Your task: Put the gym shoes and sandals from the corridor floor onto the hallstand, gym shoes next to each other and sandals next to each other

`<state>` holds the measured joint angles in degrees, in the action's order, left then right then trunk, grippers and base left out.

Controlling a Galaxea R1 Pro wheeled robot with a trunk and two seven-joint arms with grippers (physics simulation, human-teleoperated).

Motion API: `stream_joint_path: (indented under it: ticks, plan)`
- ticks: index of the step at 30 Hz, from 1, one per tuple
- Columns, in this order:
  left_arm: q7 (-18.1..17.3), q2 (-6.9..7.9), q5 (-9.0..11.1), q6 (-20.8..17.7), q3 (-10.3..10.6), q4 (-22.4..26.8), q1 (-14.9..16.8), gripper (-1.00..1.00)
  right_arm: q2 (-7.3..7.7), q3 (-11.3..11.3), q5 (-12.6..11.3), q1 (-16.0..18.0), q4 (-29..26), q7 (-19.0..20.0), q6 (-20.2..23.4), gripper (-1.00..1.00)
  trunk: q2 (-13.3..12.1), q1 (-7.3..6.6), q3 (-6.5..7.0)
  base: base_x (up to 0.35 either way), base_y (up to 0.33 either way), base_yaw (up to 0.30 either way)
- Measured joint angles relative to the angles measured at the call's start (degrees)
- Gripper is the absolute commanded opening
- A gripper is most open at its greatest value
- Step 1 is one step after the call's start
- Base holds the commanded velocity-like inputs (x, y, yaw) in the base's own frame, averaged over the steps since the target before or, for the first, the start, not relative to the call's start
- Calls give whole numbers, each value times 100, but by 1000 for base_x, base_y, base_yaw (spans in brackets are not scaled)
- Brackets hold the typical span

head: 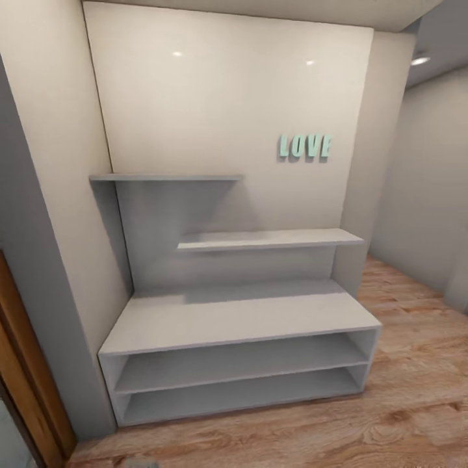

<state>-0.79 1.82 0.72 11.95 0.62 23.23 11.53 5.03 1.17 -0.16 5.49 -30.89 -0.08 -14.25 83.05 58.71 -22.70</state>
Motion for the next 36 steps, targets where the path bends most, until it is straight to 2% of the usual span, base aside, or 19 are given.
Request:
stream_joint_path:
  ticks: [9,15,36]
  plan:
    - [0,0,0,0,2,0,0,100,0,1,0,0,-1,0,1,100,0,-1,24,255,237,-252]
    - [0,0,0,1,2,-3,-2,100,0,2,0,0,-2,0,2,100,0,1,39,223,92,-252]
    - [0,4,-15,45,10,-62,-34,100,0,2,0,0,-2,0,2,100,0,2,92,15,5,-253]
